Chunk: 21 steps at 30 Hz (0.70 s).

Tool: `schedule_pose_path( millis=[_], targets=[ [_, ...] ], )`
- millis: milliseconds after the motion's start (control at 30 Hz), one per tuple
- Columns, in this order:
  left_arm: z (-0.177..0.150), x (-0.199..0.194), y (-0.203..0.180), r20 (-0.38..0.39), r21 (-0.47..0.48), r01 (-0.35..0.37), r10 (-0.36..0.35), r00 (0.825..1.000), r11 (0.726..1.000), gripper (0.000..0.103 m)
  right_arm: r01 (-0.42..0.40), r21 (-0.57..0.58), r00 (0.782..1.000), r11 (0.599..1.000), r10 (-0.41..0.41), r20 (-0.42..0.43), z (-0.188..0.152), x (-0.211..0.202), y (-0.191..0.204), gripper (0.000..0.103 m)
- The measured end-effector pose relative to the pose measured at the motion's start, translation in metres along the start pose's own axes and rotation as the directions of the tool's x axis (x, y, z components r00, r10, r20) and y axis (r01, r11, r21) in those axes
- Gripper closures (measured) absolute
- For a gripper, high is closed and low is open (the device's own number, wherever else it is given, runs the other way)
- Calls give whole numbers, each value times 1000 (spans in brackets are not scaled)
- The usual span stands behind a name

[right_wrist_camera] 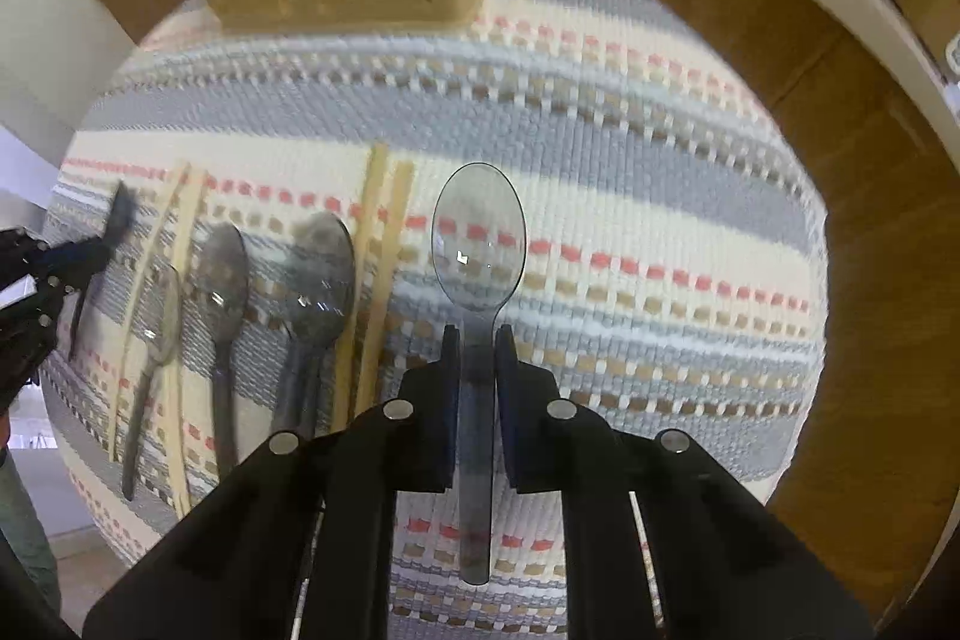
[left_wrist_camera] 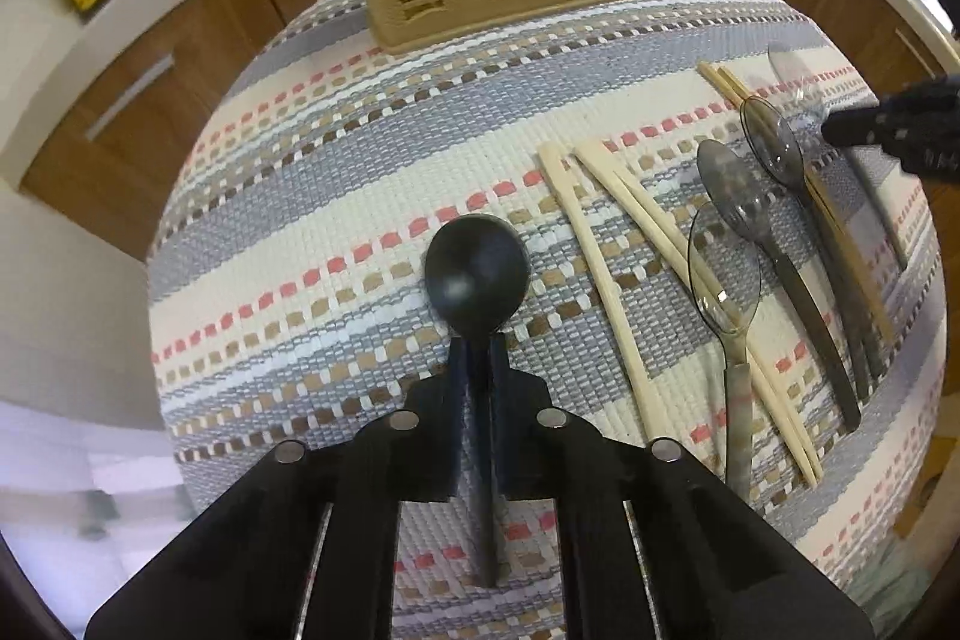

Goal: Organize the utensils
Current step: 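Drop black spoon and clear spoon into the caddy, opening both tools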

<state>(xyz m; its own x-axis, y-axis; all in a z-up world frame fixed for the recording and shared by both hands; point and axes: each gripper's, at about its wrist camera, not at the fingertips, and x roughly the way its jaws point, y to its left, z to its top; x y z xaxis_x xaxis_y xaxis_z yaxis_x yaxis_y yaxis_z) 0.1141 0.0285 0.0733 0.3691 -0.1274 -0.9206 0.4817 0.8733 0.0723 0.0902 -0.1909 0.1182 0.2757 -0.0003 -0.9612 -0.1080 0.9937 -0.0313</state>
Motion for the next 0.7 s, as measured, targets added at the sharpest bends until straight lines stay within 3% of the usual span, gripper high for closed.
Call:
schedule_pose_path(
  millis=[133, 200, 267, 333, 367, 533, 700],
  targets=[
    [10, -19, 4, 102, -47, 12, -7, 995, 999, 98, -48, -4, 993, 999, 48, 104, 8, -35, 3, 93],
    [17, -38, 11, 175, -80, 45, -31, 984, 996, 98, -67, -19, 983, 998, 69, 170, 14, -56, 6, 93],
    [28, -61, 18, 268, -104, 78, -47, 962, 991, 98, -88, -32, 967, 996, 93, 238, 21, -78, 10, 93],
    [42, -87, 25, 368, -125, 108, -54, 928, 986, 98, -126, -56, 935, 990, 138, 328, 30, -103, 10, 93],
    [47, -93, 26, 390, -131, 113, -53, 919, 985, 98, -136, -64, 920, 989, 150, 361, 32, -113, 3, 93],
    [86, -140, 38, 578, -151, 165, -48, 815, 975, 98, -177, -68, 830, 982, 186, 526, 71, -154, 5, 93],
    [127, -156, 46, 671, -149, 201, -51, 740, 968, 98, -205, -50, 751, 978, 190, 633, 108, -160, 8, 93]
  ],
)
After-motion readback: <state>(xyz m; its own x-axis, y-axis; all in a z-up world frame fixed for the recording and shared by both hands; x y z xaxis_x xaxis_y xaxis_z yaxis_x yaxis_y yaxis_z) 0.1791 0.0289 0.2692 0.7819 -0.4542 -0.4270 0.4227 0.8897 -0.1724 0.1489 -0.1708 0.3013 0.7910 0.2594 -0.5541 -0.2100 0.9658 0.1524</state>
